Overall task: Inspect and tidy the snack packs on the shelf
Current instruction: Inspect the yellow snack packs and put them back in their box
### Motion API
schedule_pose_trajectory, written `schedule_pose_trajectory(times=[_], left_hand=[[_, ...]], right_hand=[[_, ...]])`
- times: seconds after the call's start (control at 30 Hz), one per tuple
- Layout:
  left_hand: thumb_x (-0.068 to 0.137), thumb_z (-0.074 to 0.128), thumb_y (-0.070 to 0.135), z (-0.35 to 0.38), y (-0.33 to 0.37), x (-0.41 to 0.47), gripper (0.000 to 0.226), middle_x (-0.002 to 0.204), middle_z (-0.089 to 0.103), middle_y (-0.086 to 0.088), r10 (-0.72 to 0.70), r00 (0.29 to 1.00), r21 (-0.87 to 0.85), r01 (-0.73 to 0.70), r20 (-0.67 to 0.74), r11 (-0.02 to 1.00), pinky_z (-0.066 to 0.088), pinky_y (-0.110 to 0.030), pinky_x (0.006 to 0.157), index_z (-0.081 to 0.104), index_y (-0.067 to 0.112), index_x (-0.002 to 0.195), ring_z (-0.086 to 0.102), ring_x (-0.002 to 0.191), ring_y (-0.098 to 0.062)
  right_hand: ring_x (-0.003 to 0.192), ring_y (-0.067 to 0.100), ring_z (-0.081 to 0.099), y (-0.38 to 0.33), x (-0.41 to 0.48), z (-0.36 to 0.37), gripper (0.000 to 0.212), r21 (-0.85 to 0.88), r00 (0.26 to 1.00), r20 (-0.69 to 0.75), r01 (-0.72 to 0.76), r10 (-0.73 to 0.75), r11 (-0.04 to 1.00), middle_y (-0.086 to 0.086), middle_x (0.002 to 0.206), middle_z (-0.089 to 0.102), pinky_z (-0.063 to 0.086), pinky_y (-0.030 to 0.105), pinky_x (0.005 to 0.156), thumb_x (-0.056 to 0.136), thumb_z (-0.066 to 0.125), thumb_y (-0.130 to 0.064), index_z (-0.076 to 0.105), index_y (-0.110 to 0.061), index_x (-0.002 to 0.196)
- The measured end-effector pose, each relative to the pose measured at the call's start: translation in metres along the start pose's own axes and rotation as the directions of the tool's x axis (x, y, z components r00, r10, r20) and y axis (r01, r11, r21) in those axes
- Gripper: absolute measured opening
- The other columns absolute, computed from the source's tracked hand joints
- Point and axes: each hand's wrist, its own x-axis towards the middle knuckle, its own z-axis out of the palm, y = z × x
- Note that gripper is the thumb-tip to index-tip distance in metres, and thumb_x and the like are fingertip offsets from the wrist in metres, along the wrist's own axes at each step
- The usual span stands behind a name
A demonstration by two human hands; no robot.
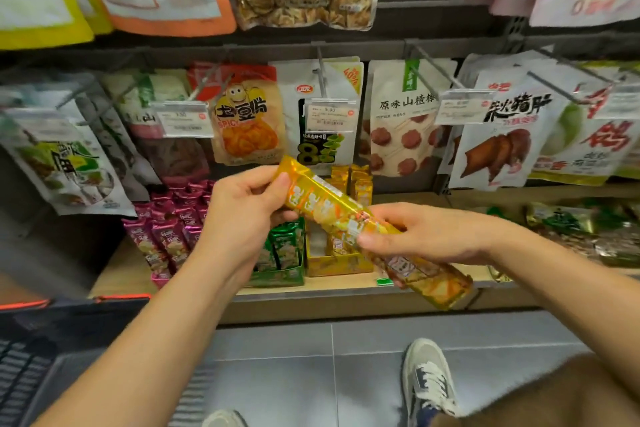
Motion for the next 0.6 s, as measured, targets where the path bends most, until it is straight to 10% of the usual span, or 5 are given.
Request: schedule_pose_trajectory(times=[0.13,0.27,0.6], left_hand=[[0.092,0.058,0.010,-0.015,-0.002,0.007,0.029,0.079,0.074,0.001,-0.030,0.999,-0.040,0.031,0.012,0.999,0.055,-0.022,0.063,0.079,0.022,0.078,0.069,0.075,-0.009],[0.078,0.070,0.044,-0.022,-0.006,0.009,0.027,0.082,0.074,-0.002,-0.093,0.994,-0.036,0.095,0.055,0.995,0.056,-0.024,0.067,0.079,0.019,0.082,0.069,0.079,-0.010],[0.092,0.061,0.021,-0.026,-0.017,0.015,0.028,0.068,0.071,0.006,-0.022,0.961,0.048,0.037,-0.275,0.998,0.054,-0.021,0.065,0.079,0.022,0.072,0.064,0.069,-0.001]], right_hand=[[0.075,0.015,0.069,-0.003,0.005,0.003,0.048,0.285,0.994,0.048,-0.109,0.100,0.952,-0.003,0.089,0.073,0.058,0.033,0.074,0.077,0.051,-0.070,0.063,-0.035,0.107],[0.070,0.020,0.067,-0.002,0.016,0.014,0.050,0.199,0.996,0.043,-0.079,0.072,0.977,0.004,0.096,0.069,0.059,0.037,0.069,0.087,0.045,-0.062,0.050,-0.029,0.125],[0.075,0.027,0.065,-0.006,0.029,0.019,0.031,0.291,0.985,0.173,-0.048,-0.003,0.956,0.015,0.089,0.065,0.056,0.039,0.070,0.098,0.046,-0.044,0.045,-0.026,0.123]])
